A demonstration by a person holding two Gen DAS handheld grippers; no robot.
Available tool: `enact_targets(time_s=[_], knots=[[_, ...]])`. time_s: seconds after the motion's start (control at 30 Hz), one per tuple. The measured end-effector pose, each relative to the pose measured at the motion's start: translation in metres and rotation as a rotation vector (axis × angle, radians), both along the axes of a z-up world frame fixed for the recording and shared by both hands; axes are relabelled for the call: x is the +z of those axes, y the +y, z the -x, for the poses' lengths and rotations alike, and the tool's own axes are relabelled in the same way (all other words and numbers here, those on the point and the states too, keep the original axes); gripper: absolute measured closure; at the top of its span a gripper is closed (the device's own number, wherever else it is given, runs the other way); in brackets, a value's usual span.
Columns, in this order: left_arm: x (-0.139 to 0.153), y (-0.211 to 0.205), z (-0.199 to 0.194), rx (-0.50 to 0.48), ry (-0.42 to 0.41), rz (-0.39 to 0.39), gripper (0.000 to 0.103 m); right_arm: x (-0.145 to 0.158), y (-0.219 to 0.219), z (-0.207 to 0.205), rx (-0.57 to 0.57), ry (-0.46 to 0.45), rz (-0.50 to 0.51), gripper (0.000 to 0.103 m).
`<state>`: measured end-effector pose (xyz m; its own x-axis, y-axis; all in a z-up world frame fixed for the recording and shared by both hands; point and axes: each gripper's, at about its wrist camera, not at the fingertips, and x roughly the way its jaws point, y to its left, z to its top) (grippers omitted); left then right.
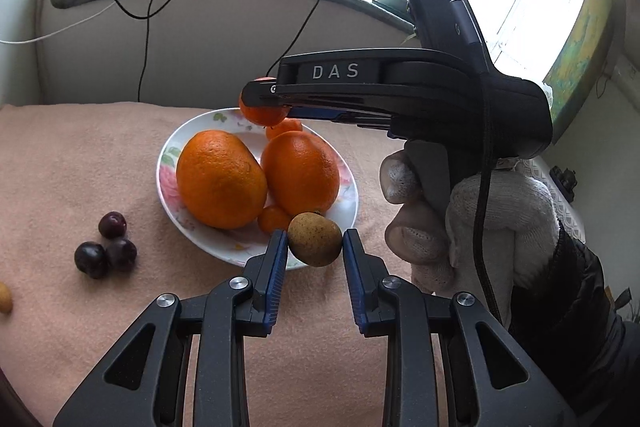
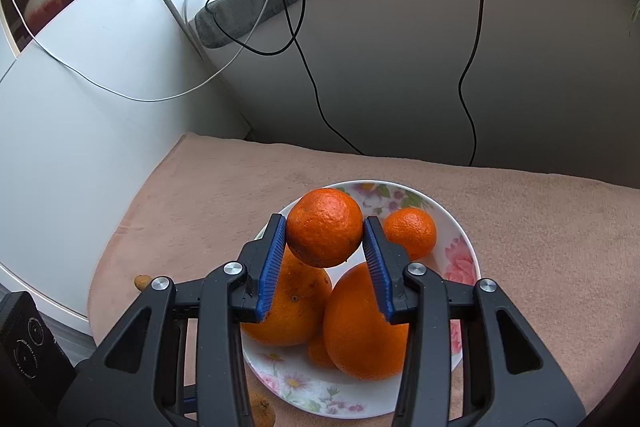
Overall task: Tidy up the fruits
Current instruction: 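Carry the longan and tangerine over the floral bowl and open both grippers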
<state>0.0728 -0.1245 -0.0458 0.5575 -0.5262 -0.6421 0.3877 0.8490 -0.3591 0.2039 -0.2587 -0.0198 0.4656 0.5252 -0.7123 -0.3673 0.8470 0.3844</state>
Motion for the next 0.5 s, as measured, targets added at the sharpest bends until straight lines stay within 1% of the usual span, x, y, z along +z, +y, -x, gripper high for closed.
enact_targets(time_s=[0.23,0.5], knots=[[0.0,-0.007,0.003,-0.018,-0.007,-0.017,0.076,-0.002,0.003,-0.003,0.001,-0.002,0.02,0.061],[0.004,-0.013,0.001,-0.007,-0.008,-0.028,0.076,-0.003,0.004,-0.003,-0.003,-0.002,0.029,0.06]])
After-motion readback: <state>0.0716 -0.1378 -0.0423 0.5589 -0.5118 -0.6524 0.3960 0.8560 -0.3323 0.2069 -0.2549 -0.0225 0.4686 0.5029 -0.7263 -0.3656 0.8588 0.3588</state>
